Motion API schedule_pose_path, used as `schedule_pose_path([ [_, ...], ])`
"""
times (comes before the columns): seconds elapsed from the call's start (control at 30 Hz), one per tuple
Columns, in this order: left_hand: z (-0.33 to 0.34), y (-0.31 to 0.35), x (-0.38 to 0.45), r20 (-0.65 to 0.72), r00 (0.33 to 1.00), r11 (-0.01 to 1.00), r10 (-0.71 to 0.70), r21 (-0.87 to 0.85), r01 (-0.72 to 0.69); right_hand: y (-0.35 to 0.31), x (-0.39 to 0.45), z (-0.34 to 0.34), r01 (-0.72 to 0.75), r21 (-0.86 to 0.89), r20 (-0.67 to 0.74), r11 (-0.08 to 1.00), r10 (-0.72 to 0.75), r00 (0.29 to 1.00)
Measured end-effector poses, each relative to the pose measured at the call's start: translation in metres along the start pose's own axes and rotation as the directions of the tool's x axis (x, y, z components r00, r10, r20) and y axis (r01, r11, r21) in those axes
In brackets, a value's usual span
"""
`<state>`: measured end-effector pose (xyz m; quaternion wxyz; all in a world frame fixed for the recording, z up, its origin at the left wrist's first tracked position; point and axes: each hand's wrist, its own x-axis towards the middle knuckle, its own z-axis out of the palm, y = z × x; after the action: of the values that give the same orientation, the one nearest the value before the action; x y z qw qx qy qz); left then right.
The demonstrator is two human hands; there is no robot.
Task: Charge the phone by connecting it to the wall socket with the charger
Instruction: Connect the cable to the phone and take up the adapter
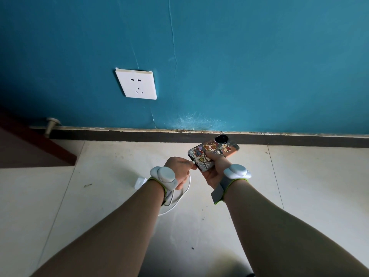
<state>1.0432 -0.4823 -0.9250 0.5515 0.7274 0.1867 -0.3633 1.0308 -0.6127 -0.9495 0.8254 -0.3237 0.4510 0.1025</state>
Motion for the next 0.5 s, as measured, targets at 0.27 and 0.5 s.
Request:
schedule_pose_path([
  [0.27,-0.0025,-0.0022,0.0,-0.008,0.999,0.999,-0.033,0.0,0.033,0.0043,0.0049,0.0003,-0.014,-0.012,0.0,1.0,0.014,1.0],
  [0.5,-0.0034,-0.007,0.0039,-0.03,0.998,0.999,-0.047,0.007,0.047,0.0065,0.0087,0.002,-0.028,-0.06,0.009,0.998,0.029,1.0],
])
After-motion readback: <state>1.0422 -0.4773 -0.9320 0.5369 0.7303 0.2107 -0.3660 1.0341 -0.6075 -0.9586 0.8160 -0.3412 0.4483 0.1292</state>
